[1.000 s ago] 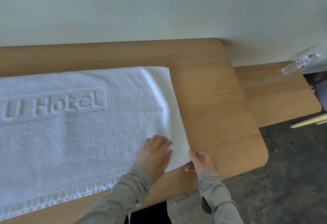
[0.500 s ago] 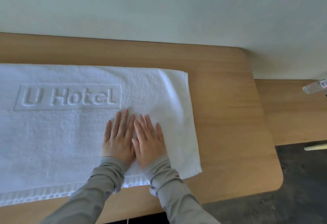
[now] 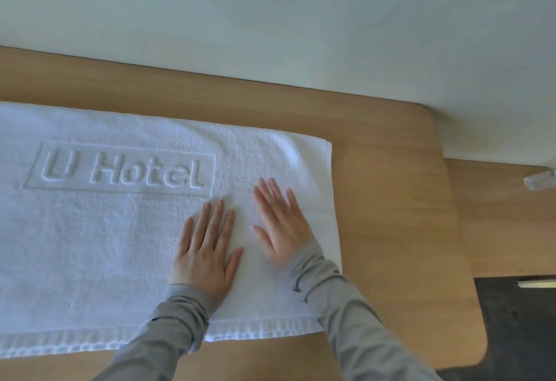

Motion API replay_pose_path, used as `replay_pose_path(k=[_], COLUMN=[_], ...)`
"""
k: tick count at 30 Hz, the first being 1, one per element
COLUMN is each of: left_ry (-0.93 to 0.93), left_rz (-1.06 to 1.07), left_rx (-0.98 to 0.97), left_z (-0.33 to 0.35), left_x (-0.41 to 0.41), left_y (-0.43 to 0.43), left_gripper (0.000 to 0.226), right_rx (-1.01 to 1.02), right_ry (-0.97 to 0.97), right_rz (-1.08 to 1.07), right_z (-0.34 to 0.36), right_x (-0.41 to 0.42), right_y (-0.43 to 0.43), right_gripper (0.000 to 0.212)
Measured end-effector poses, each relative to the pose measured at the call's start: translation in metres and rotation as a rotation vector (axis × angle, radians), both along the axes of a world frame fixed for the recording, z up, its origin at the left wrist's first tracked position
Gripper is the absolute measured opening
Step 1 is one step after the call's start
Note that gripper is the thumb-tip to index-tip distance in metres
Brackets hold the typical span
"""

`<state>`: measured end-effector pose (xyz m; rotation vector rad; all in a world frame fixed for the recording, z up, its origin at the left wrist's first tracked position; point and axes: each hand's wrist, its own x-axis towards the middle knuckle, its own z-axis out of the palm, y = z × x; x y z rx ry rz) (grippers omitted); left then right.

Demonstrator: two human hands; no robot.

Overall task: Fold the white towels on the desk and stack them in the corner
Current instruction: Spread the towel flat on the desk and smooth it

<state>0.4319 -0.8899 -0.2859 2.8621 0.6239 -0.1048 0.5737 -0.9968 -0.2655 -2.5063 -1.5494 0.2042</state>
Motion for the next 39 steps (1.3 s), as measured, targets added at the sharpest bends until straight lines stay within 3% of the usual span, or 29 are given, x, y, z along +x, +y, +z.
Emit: replay_pose_path(k=[4,12,17,20,22,26,31,36,39], left_ry=[-0.018,-0.026,-0.014,-0.016,-0.022,-0.039,-0.029,-0.043,-0.034], left_rz=[0.003,0.010,0.013,0.002,0.000,0.010,0.012,0.009,0.014], left_rx=[0.007,0.040,0.042,0.040,0.035,0.036,0.027,0.023,0.030], left_z=[-0.004,-0.005,-0.005,-0.005,-0.005,-0.006,-0.006,-0.005,-0.007], left_x=[0.000,0.000,-0.001,-0.001,0.000,0.000,-0.001,-0.002,-0.002], left_y=[0.002,0.001,0.000,0.001,0.000,0.001,0.000,0.001,0.001], left_gripper=[0.064,0.064,0.064,0.063,0.063,0.064,0.065,0.064,0.065], right_rx=[-0.140,-0.300,-0.047,-0.050,-0.111,-0.216,-0.146,-0.195,-0.269], right_ry=[-0.056,0.027,-0.095,-0.016,-0.016,0.000,0.035,-0.005,0.019], right_rz=[0.197,-0.334,-0.148,-0.015,-0.066,-0.296,-0.535,-0.161,-0.276], right_z=[-0.017,-0.013,0.009,-0.003,-0.012,-0.015,-0.001,-0.008,-0.016], right_x=[0.045,0.163,0.073,-0.020,-0.050,-0.054,-0.042,-0.064,-0.053], right_y=[0.023,-0.017,0.022,0.021,-0.008,-0.081,-0.094,-0.068,-0.108], right_gripper=[0.060,0.057,0.063,0.061,0.060,0.061,0.066,0.062,0.066])
